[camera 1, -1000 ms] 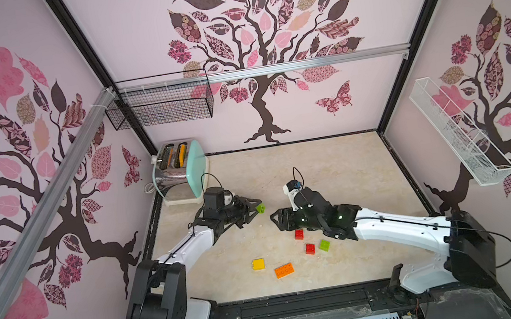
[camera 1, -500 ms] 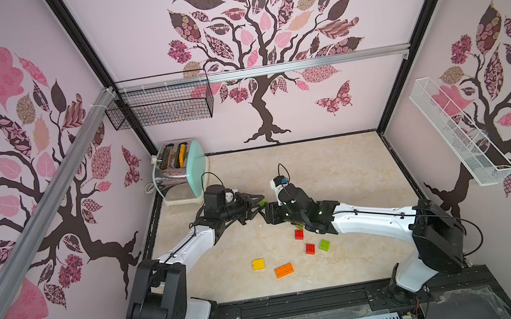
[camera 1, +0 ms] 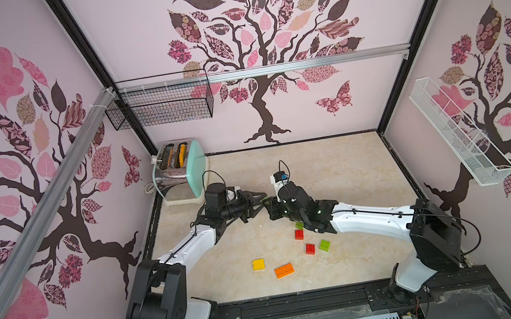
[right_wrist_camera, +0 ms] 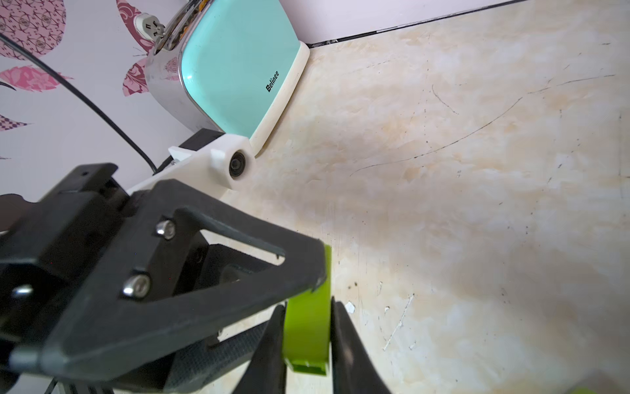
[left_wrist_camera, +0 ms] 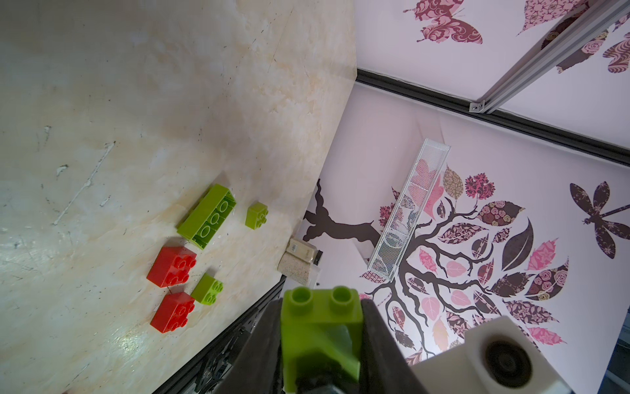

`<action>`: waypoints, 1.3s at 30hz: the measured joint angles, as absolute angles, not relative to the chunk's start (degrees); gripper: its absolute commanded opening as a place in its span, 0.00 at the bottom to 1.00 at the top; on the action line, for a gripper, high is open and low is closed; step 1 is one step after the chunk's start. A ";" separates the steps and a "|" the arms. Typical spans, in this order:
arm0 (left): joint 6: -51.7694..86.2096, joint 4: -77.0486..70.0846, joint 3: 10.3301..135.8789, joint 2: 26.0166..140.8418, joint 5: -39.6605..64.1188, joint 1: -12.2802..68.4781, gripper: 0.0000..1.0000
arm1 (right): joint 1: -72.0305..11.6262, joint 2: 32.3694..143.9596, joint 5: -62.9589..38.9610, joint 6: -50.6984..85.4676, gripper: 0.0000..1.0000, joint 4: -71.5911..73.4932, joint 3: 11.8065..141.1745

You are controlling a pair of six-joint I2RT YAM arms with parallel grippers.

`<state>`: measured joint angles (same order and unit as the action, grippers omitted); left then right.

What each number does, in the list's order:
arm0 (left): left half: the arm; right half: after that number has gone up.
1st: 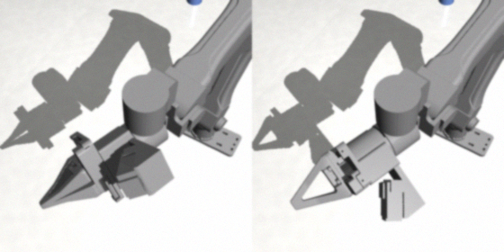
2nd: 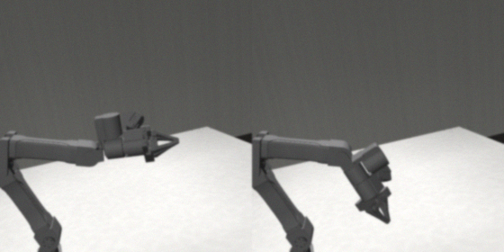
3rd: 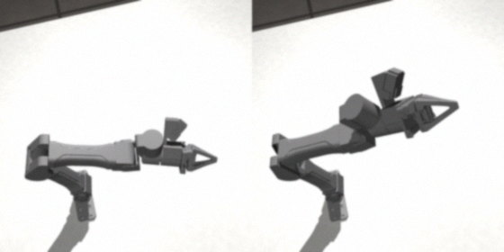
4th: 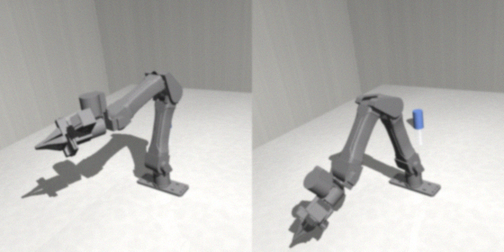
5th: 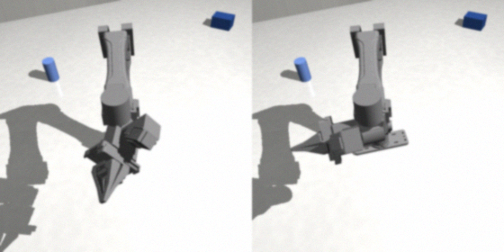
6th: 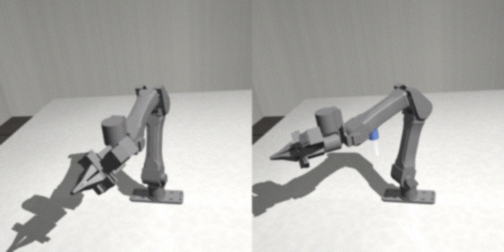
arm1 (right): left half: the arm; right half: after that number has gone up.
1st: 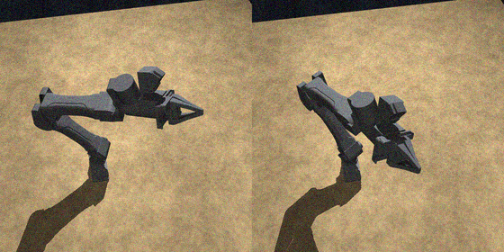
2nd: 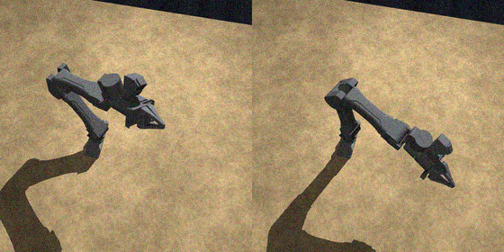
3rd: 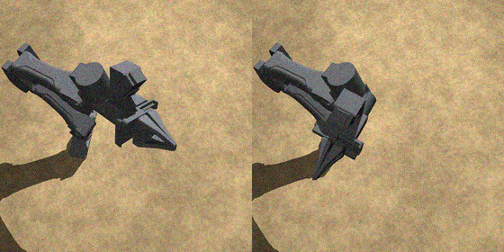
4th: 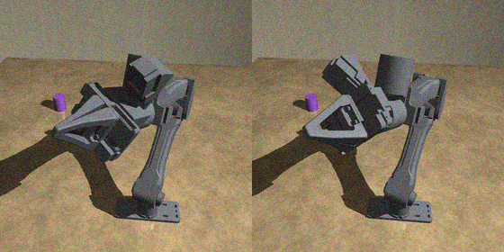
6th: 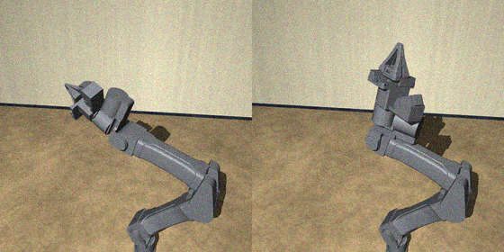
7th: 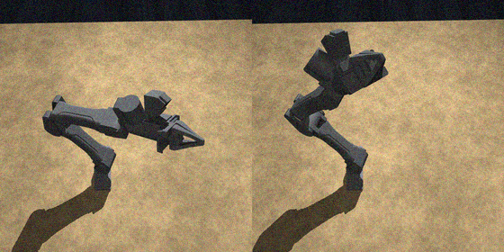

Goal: Assemble a giraffe with lego
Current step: Pick up the lego brick from the center of the board, then assemble the lego brick with the lego brick.

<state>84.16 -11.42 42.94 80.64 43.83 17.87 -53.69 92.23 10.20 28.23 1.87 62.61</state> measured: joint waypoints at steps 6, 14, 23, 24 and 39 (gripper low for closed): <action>83.99 -11.14 43.03 80.68 42.89 18.39 0.26 | -53.08 92.18 10.28 26.89 0.00 1.98 62.22; 68.69 -1.83 46.70 79.15 41.52 16.73 0.98 | -50.48 87.35 2.07 25.19 0.00 -6.20 61.82; 36.27 10.04 52.29 74.96 38.89 16.38 0.98 | -46.44 75.59 -6.63 20.86 0.00 -26.37 62.50; 33.36 10.98 52.58 74.89 39.18 16.38 0.98 | -45.74 75.16 -8.03 20.43 0.00 -28.32 62.54; 6.70 22.48 52.77 72.82 35.16 16.43 0.98 | -37.82 81.47 -13.34 8.58 0.00 -59.27 76.49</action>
